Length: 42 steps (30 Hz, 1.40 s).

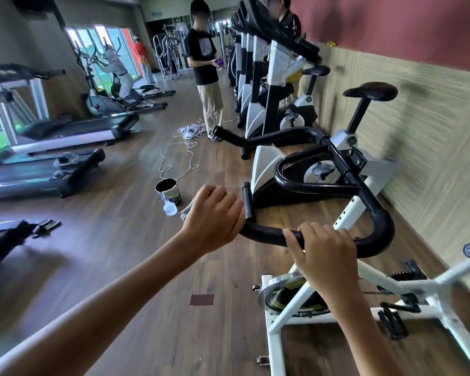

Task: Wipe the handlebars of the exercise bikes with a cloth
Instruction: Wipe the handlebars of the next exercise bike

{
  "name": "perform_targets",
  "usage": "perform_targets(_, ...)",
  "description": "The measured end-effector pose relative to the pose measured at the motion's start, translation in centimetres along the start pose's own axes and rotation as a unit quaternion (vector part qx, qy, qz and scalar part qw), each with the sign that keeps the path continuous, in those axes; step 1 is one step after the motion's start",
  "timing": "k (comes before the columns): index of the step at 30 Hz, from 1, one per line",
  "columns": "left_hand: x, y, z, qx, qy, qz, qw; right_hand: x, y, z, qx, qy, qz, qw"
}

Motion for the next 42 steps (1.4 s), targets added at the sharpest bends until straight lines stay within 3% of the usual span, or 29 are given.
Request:
perform_targets(8, 0.1, 0.2, -1.7, -0.018, 0.069, 0.067, 0.995, 0.1, 0.1, -0.4, -0.026, 0.001, 0.008, 1.000)
perform_targets(14, -0.8, 1.2, -0.2, 0.070, 0.085, 0.168, 0.980, -0.4, 0.6, -0.8, -0.040, 0.012, 0.059, 0.997)
perform_targets(20, -2.9, 1.5, 0.5, 0.096, 0.075, 0.306, 0.944, -2.6, 0.5, -0.5, 0.013, 0.044, 0.205, 0.978)
perform_targets(24, -5.2, 1.7, 2.0, 0.152, 0.132, 0.427, 0.881, -3.5, 0.5, -0.5, 0.038, 0.058, 0.286, 0.956)
perform_targets(29, -7.5, 1.4, 4.4, 0.205, 0.242, 0.512, 0.799, -4.7, 1.1, -0.3, 0.049, 0.081, 0.371, 0.924)
perform_targets(35, -9.4, 0.4, 9.4, 0.231, 0.433, 0.557, 0.670, -5.3, 0.7, -0.1, 0.063, 0.075, 0.458, 0.884)
perform_targets(42, -9.8, -0.7, 10.8, 0.203, 0.625, 0.558, 0.506, -5.5, 0.6, 0.1, 0.083, 0.074, 0.476, 0.873)
Point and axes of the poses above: each hand's wrist, its own y-axis away from the middle knuckle, its own x-axis out of the back of the hand, z = x × y, the point moved 2 cm from there along -y, towards the middle knuckle, and after that the axes turned 5 degrees about -z, right-handed, at the moved point
